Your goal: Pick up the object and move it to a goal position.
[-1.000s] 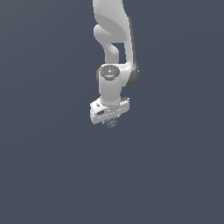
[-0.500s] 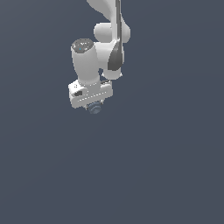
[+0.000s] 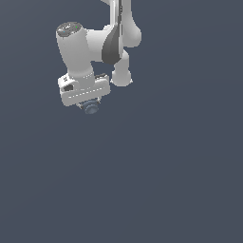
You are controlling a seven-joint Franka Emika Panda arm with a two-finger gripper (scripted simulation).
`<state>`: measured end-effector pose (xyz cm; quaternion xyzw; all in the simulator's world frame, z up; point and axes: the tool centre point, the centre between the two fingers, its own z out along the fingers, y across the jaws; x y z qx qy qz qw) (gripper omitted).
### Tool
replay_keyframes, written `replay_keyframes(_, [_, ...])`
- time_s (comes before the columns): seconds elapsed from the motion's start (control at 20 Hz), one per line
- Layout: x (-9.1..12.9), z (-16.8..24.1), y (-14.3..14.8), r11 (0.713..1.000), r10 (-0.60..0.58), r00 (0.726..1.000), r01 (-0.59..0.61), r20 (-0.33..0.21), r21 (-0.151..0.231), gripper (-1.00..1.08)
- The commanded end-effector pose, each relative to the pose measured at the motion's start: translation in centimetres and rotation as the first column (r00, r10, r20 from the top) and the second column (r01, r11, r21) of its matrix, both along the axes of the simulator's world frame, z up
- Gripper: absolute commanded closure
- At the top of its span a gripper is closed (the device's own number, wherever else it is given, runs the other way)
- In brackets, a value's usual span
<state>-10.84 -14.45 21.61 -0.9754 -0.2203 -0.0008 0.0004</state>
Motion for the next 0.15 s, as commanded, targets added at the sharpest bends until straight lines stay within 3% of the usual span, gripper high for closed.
replay_keyframes(0.0, [-0.19,0.43,-0.53,1.000,0.002,1.000,-0.002,-0.001,0.000,1.08])
replay_keyframes(0.1, [-0.20,0.51,-0.64,1.000,0.002,1.000,-0.002,-0.001,-0.001,1.08])
